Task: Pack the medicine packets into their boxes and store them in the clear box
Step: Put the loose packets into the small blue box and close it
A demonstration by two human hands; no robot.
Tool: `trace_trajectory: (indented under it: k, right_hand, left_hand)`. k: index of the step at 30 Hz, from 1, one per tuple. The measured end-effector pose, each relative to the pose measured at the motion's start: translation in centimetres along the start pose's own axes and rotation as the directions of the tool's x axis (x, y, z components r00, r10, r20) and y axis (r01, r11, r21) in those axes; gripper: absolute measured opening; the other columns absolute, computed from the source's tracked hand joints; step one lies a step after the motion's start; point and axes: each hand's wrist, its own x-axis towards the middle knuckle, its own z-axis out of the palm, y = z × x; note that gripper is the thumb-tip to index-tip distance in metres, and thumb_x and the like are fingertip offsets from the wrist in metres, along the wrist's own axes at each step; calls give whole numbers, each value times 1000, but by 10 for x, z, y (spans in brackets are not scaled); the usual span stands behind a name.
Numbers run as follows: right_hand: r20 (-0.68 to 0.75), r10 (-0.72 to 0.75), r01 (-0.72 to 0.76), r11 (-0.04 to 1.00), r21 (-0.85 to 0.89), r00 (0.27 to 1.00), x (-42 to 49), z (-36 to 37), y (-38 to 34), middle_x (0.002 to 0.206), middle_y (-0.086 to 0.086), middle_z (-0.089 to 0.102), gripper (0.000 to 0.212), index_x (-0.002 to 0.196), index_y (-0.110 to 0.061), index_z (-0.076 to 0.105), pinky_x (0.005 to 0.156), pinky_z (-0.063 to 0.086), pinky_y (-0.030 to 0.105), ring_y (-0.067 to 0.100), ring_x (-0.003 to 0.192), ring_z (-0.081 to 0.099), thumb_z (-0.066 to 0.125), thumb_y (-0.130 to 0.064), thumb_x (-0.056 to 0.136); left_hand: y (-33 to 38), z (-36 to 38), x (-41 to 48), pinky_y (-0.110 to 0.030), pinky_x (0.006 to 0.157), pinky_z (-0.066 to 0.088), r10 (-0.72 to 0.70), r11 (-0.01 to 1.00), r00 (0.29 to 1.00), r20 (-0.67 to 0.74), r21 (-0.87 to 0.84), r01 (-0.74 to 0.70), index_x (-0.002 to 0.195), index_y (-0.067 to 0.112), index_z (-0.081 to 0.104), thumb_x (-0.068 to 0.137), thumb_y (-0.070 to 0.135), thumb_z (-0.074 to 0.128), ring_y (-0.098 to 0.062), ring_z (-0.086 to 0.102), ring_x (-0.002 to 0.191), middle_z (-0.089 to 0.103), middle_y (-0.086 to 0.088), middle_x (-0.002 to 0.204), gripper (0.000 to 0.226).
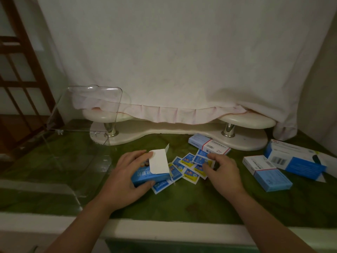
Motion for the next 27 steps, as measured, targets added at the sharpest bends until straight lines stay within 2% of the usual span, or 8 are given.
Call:
trace_trajectory:
  k: [4, 8, 12, 15, 18, 20, 25, 27]
  right_hand:
    - [75, -60, 79, 958, -274, 995, 3, 8, -2, 140, -4, 54, 54, 136, -28, 55, 108, 32, 40, 20, 131, 43, 63, -49, 86]
    - [74, -97, 116, 942, -316, 993, 3, 11, -1, 132, -4, 61, 48, 131, -27, 60, 104, 36, 37, 19, 124, 48, 57, -51, 89]
    - [52, -146, 155, 937, -311, 988, -1, 11, -4, 130, -5, 64, 39, 127, -27, 64, 103, 41, 36, 17, 121, 53, 58, -44, 93]
    - [32, -227, 224, 909, -353, 973, -7, 10, -8, 117, -2, 70, 31, 122, -23, 68, 91, 49, 31, 16, 107, 60, 54, -35, 97]
    - [-1, -251, 232, 897, -377, 968, -12, 11, -9, 111, 2, 72, 28, 120, -20, 68, 82, 54, 33, 20, 98, 66, 52, -21, 97]
    - [-64, -237, 203, 921, -334, 970, -13, 10, -9, 109, 4, 73, 28, 120, -19, 68, 78, 56, 35, 21, 94, 68, 55, -17, 95]
    - [-284, -154, 139, 988, -72, 946, -17, 4, -9, 105, 5, 72, 22, 115, -15, 68, 76, 57, 33, 20, 94, 68, 60, -14, 94]
    - [-302, -78, 99, 994, 55, 950, -18, 1, -9, 97, 2, 70, 21, 115, -17, 65, 69, 55, 29, 14, 84, 66, 58, -17, 96]
  left_hand:
    - [1, 1, 1, -22, 105, 29, 3, 1000, 1000, 1, 7, -3, 145, 47, 32, 77, 59, 61, 0, 26, 137, 34, 21, 148, 75]
    - [1, 0, 0, -21, 105, 27, 2, 1000, 1000, 5, 7, -2, 145, 48, 31, 78, 55, 66, 0, 26, 137, 33, 21, 148, 75]
    - [2, -1, 0, -21, 105, 27, -9, 1000, 1000, 10, 9, 9, 144, 49, 31, 80, 44, 75, 2, 24, 137, 32, 22, 147, 78]
    - [3, -1, 0, -21, 105, 27, -11, 1000, 1000, 16, 20, 11, 145, 47, 31, 80, 44, 75, 2, 23, 137, 31, 22, 148, 78]
    - [3, -1, 0, -20, 105, 26, -11, 1000, 1000, 17, 19, 11, 146, 44, 33, 81, 44, 74, 2, 23, 136, 33, 20, 148, 77]
    - [4, -1, 0, -19, 104, 26, -12, 1000, 1000, 14, 18, 11, 146, 44, 34, 80, 43, 75, 2, 24, 136, 33, 20, 148, 77]
    - [5, -2, 0, -21, 104, 28, -17, 1000, 1000, 15, 25, 17, 146, 46, 32, 81, 43, 75, 1, 24, 137, 32, 21, 148, 78]
    - [5, -2, 1, -22, 105, 28, -20, 1000, 1000, 17, 24, 20, 146, 46, 32, 81, 43, 75, 1, 24, 137, 32, 20, 149, 78]
